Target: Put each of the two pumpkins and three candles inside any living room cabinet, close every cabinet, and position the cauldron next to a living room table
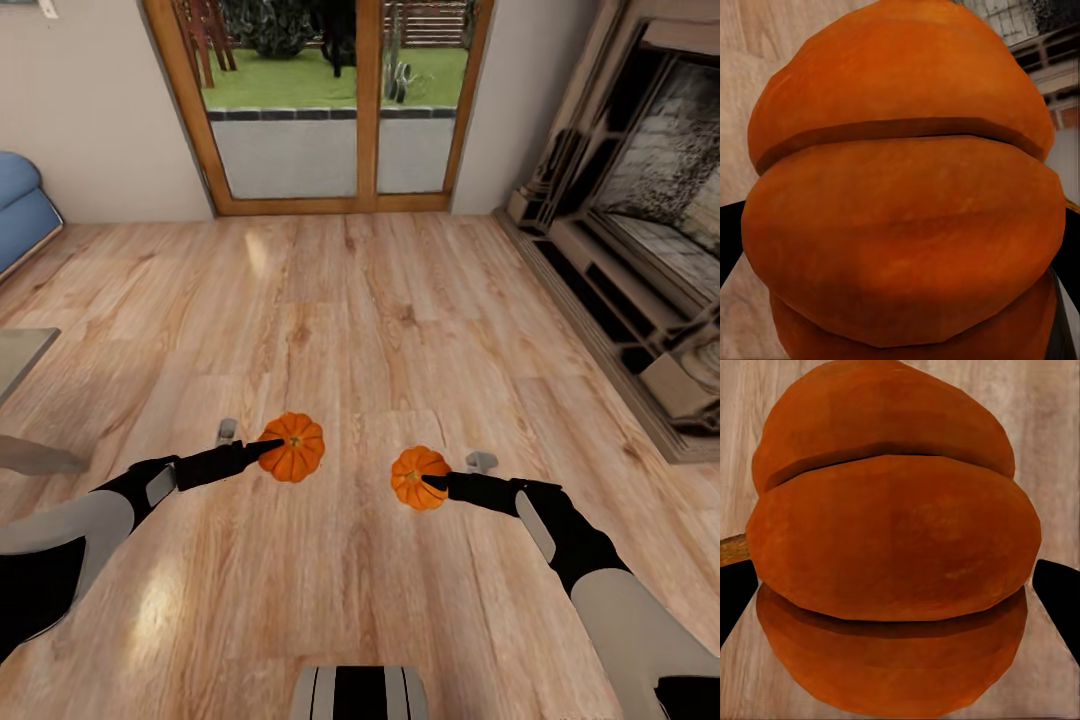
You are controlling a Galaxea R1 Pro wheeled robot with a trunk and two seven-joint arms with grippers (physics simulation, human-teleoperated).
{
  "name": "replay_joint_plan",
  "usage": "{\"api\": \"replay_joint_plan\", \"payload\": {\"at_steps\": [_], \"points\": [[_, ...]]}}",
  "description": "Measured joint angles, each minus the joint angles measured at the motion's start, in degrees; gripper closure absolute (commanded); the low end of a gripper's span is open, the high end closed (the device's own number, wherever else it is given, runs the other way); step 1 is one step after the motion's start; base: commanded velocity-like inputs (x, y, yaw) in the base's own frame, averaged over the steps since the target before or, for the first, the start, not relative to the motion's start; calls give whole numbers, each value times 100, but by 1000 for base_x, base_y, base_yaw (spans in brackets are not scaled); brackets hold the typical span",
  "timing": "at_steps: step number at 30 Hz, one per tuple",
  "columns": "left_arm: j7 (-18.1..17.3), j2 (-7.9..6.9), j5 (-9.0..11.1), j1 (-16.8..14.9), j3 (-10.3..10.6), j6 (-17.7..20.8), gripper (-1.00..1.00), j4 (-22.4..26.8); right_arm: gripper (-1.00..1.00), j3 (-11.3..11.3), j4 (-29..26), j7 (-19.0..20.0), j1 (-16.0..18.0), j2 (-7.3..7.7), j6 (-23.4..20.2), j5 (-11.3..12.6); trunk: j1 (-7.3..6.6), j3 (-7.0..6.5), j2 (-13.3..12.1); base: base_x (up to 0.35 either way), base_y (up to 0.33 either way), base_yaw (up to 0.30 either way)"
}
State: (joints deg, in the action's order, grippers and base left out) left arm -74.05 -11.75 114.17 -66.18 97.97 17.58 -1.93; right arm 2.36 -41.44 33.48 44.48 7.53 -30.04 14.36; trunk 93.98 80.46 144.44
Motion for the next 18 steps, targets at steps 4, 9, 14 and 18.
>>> {"api": "replay_joint_plan", "payload": {"at_steps": [4, 9, 14, 18], "points": [[0, 3, -3, 0, 2, 0, 100, 0, 100, 0, 9, -1, -8, -3, -2, -4, -10, -111, -5, 0, 0, -257], [0, 12, -4, 0, 14, 0, 100, 0, 100, 4, 16, -7, -53, 0, 1, -32, -23, -251, -12, 0, 0, -255], [1, 24, -5, 0, 29, 0, 100, 0, 100, 1, 15, -8, -71, -5, 10, -31, -36, -391, -19, 0, 0, -253], [1, 31, -5, 0, 30, 3, 100, 0, 100, 1, 15, -8, -76, -5, 12, -34, -46, -503, -24, 0, 0, -252]]}}
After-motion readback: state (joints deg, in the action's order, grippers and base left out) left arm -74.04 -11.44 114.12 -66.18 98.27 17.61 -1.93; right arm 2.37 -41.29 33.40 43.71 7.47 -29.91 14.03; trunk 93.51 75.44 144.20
